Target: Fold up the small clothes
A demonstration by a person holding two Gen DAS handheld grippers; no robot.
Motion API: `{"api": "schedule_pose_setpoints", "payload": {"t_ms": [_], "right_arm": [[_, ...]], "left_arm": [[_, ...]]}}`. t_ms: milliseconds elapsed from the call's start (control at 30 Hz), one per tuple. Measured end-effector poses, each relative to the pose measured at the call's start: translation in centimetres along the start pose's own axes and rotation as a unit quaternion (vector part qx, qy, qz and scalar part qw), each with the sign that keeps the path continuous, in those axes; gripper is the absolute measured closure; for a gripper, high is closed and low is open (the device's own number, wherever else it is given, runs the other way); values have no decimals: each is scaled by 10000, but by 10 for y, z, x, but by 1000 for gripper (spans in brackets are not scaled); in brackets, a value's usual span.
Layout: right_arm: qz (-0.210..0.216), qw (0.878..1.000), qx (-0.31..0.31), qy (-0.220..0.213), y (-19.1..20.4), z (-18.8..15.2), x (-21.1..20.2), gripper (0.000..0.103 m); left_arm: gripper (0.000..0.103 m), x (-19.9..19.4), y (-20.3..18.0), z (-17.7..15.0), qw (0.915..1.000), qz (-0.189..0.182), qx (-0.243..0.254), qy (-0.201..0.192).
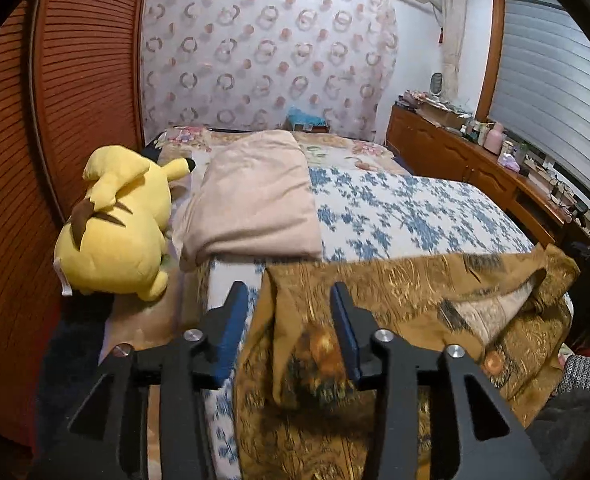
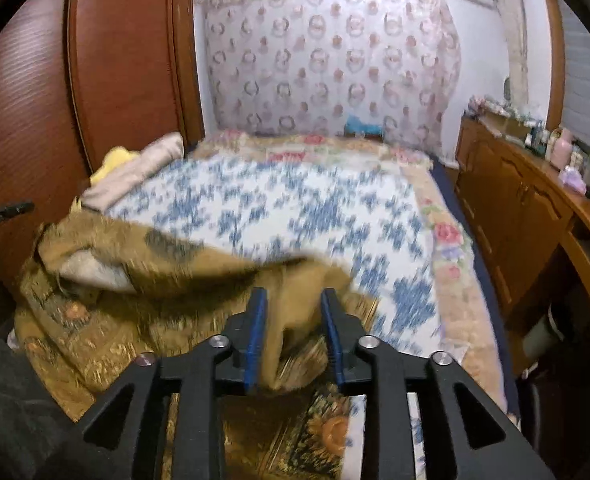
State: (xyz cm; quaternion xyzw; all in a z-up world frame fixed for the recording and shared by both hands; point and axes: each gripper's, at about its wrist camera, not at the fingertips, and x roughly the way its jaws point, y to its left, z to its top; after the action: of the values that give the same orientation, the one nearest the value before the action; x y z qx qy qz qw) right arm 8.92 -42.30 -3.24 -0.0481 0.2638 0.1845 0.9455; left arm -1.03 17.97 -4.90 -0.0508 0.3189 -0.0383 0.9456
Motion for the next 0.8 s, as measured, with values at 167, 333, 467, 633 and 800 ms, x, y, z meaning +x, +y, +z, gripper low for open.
{"api": "schedule_pose_setpoints", "payload": {"t_ms": [167,333,467,633,800], "right_arm": [[-237,9989,123,-392,-16,24,-14,50],[-423,9987,109,-263,-30,37,18,50],[-348,9990,265,51,-34,33,53,50],[-221,9976,333,565,-35,27,92,50],[-68,9961,400,777,-33,19,96,50]], "left_arm": [[38,25,7,16,9999,14,17,157],[38,55,11,22,9990,171,45,422],[38,75,12,22,9976,262,111,634],[38,89,14,16,9959,277,138,853],[38,100,18,3,9937,202,120,1092]]}}
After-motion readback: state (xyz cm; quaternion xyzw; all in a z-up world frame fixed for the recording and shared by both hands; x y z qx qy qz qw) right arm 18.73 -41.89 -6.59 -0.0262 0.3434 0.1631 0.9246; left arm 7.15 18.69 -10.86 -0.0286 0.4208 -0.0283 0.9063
